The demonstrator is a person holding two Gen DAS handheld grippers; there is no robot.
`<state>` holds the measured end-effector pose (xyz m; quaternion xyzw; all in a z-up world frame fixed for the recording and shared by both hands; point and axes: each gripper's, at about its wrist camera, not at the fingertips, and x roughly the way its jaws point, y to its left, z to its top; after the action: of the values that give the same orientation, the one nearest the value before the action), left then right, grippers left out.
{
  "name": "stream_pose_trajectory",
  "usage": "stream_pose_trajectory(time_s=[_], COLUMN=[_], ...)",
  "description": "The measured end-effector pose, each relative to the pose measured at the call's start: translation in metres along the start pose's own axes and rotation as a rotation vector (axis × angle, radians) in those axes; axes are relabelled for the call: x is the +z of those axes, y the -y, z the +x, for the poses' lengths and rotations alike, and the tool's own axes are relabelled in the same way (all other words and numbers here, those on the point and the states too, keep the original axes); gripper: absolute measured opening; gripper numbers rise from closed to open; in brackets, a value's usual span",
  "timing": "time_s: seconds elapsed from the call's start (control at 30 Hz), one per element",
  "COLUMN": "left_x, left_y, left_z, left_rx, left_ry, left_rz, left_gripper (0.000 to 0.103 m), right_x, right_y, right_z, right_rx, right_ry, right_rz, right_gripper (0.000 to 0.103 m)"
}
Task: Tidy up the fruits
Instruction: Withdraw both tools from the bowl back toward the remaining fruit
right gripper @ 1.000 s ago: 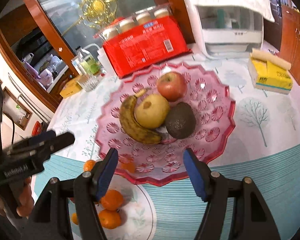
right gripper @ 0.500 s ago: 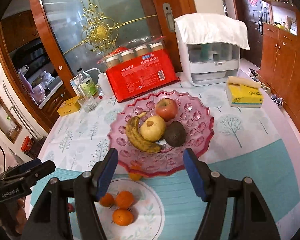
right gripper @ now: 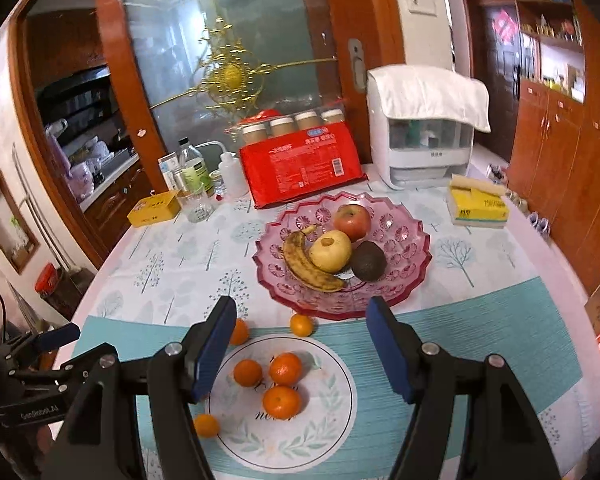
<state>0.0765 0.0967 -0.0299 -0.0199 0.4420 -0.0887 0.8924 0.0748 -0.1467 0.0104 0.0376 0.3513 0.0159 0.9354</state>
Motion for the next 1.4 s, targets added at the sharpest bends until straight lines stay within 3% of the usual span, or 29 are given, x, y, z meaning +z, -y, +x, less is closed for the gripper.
stream_pose_trajectory(time_s=[0.2, 0.33, 0.6, 1.0, 1.23, 1.4], left_x=[-0.024, -0.037, -0.059, -0.070, -0.065, -0.070], left_y=[-0.021, -0.029, -0.025, -0.011, -0.034, -0.050], left_z=[0.014, 0.026, 0.058, 0.090, 0.102, 0.113], left_rx=[0.021, 0.023, 0.003, -0.023, 0.008, 0.027], left_ry=[-0.068, -0.109, -0.181, -0.220, -0.204, -0.233], left_rz=[-0.018, -0.035, -0.025, -0.026, -0.125, -0.192], left_gripper=[0.085, 0.085, 0.085, 0.084, 0.085, 0.084], right_x=[-0.018, -0.029, -0.052, -0.083, -0.094, -0.102], right_y=[-0.027, -0.035, -0.027, -0.012, -0.009, -0.006], right_z=[-0.003, 0.009, 0.037, 0.073, 0.084, 0.099], right_rx=[0.008, 0.030, 0.082, 0.027, 0.041, 0.067], right_ry=[-0.012, -0.087, -0.203, -0.318, -0.330, -0.370], right_rz=[-0.066, -0.057, 0.032, 0.045, 0.024, 0.028], right_gripper=[0.068, 0.068, 0.068, 0.068, 0.067, 0.059])
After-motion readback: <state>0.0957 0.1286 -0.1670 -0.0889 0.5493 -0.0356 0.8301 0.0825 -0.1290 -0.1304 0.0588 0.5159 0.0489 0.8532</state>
